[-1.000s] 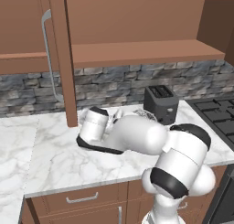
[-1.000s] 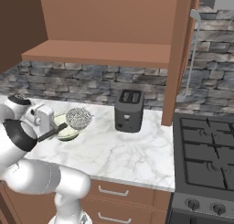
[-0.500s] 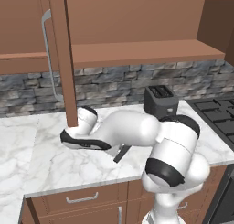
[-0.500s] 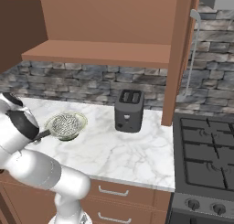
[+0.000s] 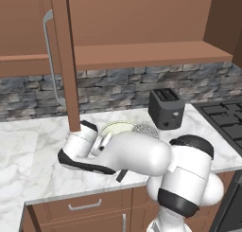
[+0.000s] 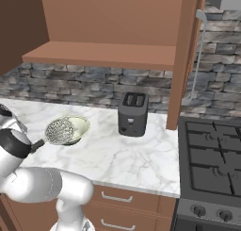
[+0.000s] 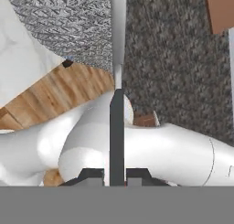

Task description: Open the cabinet and setup a tea strainer by placing it in the bowl upright.

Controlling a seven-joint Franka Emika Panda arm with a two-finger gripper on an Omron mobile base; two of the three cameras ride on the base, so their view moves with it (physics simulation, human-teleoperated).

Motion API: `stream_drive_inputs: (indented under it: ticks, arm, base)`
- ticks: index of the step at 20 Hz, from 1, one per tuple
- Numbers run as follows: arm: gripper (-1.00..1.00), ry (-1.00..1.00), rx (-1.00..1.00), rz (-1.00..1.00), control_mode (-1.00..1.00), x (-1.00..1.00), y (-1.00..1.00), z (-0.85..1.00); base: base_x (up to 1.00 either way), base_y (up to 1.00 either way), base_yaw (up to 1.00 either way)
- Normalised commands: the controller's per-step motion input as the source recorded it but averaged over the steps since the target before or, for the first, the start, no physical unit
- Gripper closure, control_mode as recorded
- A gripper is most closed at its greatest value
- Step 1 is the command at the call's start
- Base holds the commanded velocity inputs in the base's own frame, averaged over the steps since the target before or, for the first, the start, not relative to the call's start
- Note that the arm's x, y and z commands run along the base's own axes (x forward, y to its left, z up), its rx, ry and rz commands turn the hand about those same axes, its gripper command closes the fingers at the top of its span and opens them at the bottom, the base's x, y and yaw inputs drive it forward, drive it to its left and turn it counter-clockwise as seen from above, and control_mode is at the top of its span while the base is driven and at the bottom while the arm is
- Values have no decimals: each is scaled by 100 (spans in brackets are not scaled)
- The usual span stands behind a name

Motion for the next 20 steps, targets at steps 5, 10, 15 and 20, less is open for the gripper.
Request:
stream_drive_inputs:
  ticks: [5, 10, 15, 20]
  arm:
    - [100, 2, -20, 17, -100, 0, 24, 0]
    - [100, 32, -18, 9, -100, 19, 14, -10]
    - [100, 28, -5, 0, -100, 12, 1, -17]
    - [100, 4, 0, -5, -100, 4, 0, -9]
  base:
    - [0, 0, 0]
    - [0, 0, 0]
    - [0, 0, 0]
    - [0, 0, 0]
